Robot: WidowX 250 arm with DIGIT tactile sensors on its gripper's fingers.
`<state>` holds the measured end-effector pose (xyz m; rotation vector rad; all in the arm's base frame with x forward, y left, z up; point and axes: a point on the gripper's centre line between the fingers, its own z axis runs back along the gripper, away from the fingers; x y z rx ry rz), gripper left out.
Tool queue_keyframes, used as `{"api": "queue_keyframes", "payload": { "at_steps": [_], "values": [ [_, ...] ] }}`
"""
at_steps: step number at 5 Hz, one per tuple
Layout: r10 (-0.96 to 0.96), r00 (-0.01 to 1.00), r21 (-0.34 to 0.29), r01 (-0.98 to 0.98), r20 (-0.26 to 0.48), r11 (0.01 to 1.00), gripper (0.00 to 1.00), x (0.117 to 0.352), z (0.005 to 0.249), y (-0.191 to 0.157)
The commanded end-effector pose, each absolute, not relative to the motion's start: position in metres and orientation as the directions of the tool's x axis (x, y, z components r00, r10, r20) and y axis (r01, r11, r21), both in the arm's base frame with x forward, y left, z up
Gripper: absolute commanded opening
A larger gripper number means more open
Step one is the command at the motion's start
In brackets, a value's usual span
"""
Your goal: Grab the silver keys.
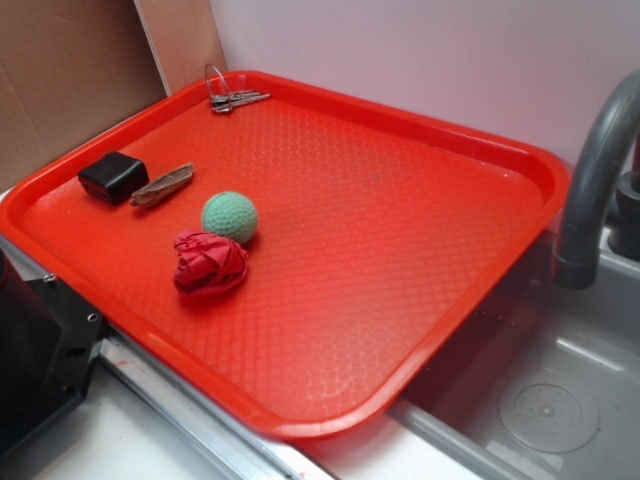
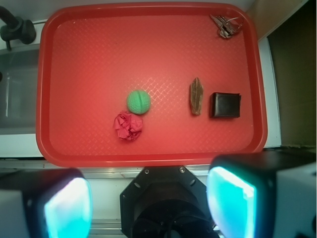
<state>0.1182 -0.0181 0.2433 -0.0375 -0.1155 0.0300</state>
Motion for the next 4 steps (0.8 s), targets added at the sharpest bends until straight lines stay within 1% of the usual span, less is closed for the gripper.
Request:
{"api": "queue_keyframes", "payload": {
  "at_steps": [1, 2, 3, 4],
  "values": [
    [0.032, 0.993, -0.039, -0.028, 0.115, 0.999, 1.0, 0.118, 0.243, -0.018],
    [0.234, 0.964, -0.026, -0.232, 0.13, 0.972, 1.0, 0.145, 0.206, 0.032],
    [0.374, 0.912, -0.046, -0.372, 0.171, 0.927, 1.0, 0.179, 0.188, 0.063],
    [0.472, 0.851, -0.111, -0.458, 0.232, 0.882, 1.0, 0.183, 0.182, 0.07]
  ]
}}
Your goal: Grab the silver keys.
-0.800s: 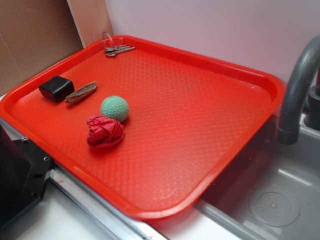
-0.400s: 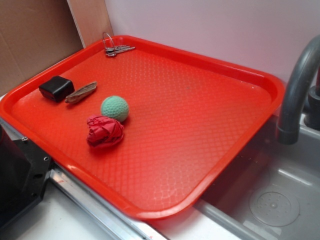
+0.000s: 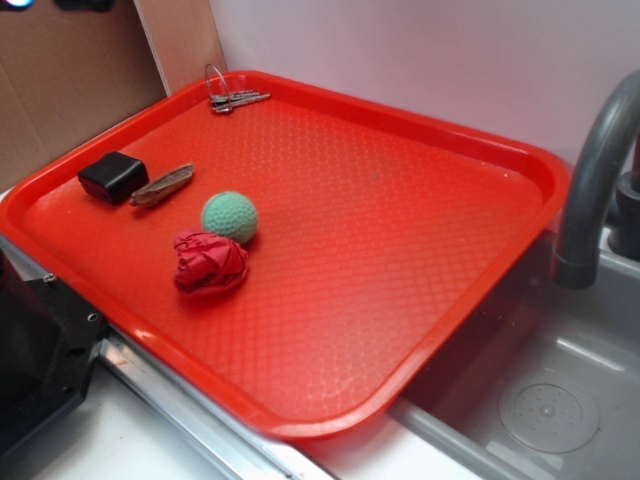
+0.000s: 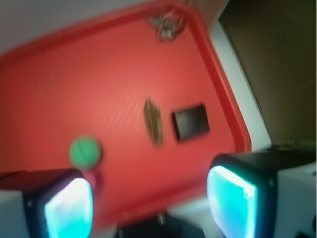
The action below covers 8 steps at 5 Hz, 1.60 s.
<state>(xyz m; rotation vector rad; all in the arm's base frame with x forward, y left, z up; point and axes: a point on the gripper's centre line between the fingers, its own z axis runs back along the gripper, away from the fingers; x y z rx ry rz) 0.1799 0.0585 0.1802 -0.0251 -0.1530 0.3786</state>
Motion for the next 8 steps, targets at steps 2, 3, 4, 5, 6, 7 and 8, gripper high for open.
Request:
{"api": "queue_keyframes", "payload": {
  "at_steps": [2, 3, 4, 5, 6, 7, 8],
  "values": [
    [0.755, 0.621, -0.251, -0.713, 0.208, 0.655, 1.0, 0.209, 0.149, 0.073],
    [0.778, 0.607, -0.25, -0.737, 0.164, 0.628, 1.0, 0.222, 0.136, 0.08],
    [0.778, 0.607, -0.25, -0.737, 0.164, 0.628, 1.0, 0.222, 0.136, 0.08],
    [0.778, 0.607, -0.25, -0.737, 0.164, 0.628, 1.0, 0.222, 0.136, 0.08],
    [0.778, 0.607, -0.25, -0.737, 0.164, 0.628, 1.0, 0.222, 0.136, 0.08],
    [0.82, 0.542, -0.178, -0.802, 0.187, 0.57, 1.0, 0.248, 0.111, 0.095],
    [0.821, 0.534, -0.138, -0.815, 0.199, 0.563, 1.0, 0.25, 0.106, 0.105]
  ]
}}
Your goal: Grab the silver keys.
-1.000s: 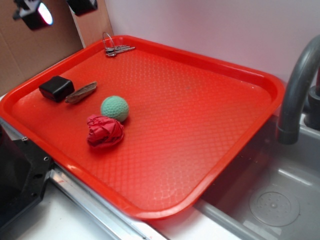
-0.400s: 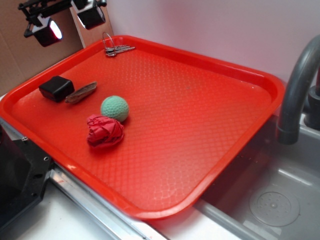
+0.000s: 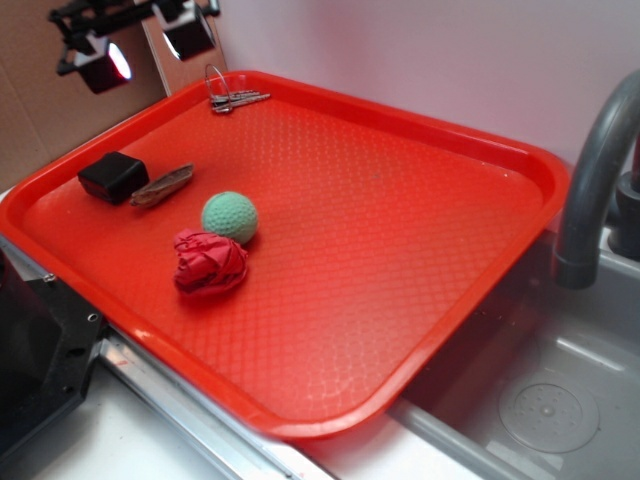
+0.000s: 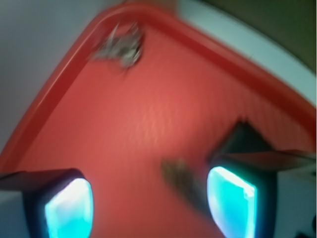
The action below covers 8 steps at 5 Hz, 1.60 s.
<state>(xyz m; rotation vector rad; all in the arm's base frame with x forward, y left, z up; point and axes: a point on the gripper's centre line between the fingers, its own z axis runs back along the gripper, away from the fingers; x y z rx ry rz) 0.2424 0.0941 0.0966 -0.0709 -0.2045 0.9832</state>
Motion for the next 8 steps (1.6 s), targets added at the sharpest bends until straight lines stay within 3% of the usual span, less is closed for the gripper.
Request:
{"api": "queue_keyframes", "payload": {
  "at_steps": [1, 2, 3, 4, 6, 7, 8],
  "values": [
    [0.822, 0.515, -0.136, -0.821, 0.244, 0.555, 1.0, 0.274, 0.095, 0.111],
    [0.787, 0.495, -0.094, -0.822, 0.368, 0.561, 1.0, 0.293, 0.087, 0.117],
    [0.777, 0.476, -0.086, -0.828, 0.413, 0.553, 1.0, 0.309, 0.079, 0.126],
    [0.762, 0.482, -0.064, -0.827, 0.433, 0.559, 1.0, 0.318, 0.075, 0.125],
    [0.774, 0.485, -0.026, -0.841, 0.407, 0.54, 1.0, 0.298, 0.06, 0.131],
    [0.772, 0.481, -0.007, -0.847, 0.415, 0.531, 0.0, 0.297, 0.056, 0.135],
    [0.753, 0.502, 0.024, -0.838, 0.425, 0.545, 0.0, 0.305, 0.051, 0.144]
  ]
}}
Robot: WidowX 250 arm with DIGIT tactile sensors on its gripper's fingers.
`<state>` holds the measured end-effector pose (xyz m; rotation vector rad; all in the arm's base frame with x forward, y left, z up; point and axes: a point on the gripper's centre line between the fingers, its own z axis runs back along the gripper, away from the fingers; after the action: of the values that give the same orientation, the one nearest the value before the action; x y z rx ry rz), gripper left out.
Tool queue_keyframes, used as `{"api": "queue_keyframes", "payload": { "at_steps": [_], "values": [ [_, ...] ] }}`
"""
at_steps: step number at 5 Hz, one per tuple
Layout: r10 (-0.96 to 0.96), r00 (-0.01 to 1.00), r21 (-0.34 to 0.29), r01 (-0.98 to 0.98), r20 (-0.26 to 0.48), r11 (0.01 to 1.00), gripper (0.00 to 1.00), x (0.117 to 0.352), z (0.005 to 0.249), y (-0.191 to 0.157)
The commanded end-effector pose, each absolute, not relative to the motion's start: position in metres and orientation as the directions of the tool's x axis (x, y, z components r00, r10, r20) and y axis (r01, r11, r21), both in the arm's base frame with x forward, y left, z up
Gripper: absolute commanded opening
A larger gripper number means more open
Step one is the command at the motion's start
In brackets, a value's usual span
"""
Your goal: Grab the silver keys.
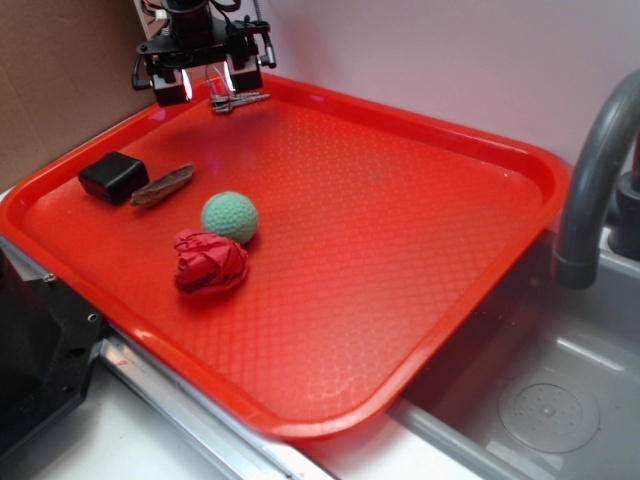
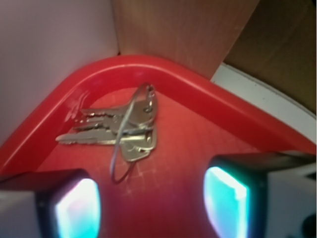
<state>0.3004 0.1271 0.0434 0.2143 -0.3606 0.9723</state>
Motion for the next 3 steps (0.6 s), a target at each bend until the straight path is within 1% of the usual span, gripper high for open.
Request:
{"api": "queue_keyframes", "payload": {
  "at_steps": [1, 2, 3],
  "values": [
    [0.742, 0.52, 0.046, -0.83, 0.423, 0.555, 0.44, 0.318, 0.045, 0.155],
    [0.74, 0.529, 0.043, -0.824, 0.416, 0.565, 1.0, 0.328, 0.041, 0.154],
    [0.727, 0.542, 0.049, -0.815, 0.422, 0.578, 1.0, 0.329, 0.041, 0.151]
  ]
}}
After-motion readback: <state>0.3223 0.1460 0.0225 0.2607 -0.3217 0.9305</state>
